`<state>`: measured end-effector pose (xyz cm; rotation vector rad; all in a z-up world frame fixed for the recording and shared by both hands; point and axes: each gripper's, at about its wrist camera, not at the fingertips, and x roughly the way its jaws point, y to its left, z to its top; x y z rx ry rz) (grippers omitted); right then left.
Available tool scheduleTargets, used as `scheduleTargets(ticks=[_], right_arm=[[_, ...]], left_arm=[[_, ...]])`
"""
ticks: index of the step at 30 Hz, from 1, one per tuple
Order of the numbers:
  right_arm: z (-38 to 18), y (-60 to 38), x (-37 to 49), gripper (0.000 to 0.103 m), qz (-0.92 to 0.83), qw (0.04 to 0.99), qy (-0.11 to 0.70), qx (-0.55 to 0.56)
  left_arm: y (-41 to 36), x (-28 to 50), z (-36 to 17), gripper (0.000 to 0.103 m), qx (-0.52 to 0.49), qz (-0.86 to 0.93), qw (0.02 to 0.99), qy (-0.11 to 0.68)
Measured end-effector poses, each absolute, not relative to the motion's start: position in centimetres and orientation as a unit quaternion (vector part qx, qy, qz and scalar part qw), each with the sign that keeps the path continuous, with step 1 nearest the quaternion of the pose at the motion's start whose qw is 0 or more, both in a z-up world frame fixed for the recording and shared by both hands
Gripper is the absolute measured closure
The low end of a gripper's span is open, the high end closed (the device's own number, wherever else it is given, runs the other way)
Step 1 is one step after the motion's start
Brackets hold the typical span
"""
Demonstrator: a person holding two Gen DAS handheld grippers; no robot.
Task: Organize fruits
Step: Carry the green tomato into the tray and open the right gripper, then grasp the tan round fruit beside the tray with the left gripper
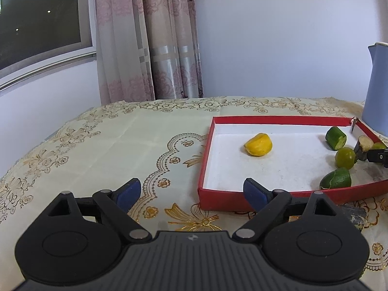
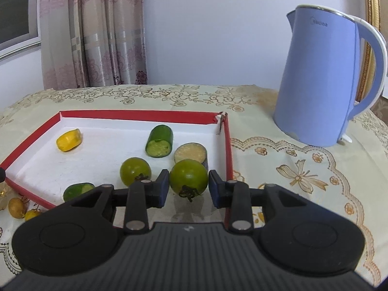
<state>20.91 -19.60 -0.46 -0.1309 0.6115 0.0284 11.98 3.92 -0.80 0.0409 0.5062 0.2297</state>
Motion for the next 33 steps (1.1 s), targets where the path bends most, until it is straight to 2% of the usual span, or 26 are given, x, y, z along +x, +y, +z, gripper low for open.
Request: scheduleTargets(ticks=[10,12,14,19,30,33], right_arm=[[3.3,-18.2,15.9,0.059,0.042,0.962,0.254,-0.086],[3.8,-18.0,14.1,0.056,0.052,0.966,0.244,-0.074],[3.4,-18.0,12.6,0.050,0.064,0.968,0.237,-0.051],[1.8,-18.1,11.9,0.050,0.079,0.965,0.249,-0.034],[1.5,-18.2,11.3,0.050,0.106,0.962,0.249,-0.027],[1.4,-18.1,11.3,0.050,0.103,0.962,0.251,-0.034]], left_arm=[[4.1,12.1,-1.0,0.011,0.018,0.114,0.960,0.253],[4.2,12.1,-0.9,0.011,0.016,0.116,0.961,0.252],[4.2,12.1,-1.1,0.011,0.019,0.117,0.960,0.253],[3.1,11.7,-1.2,0.011,0.057,0.110,0.961,0.248],[-0.2,8.6,-2.1,0.011,0.138,-0.028,0.967,0.212],[-0.2,9.0,-2.4,0.017,0.133,-0.036,0.965,0.224]])
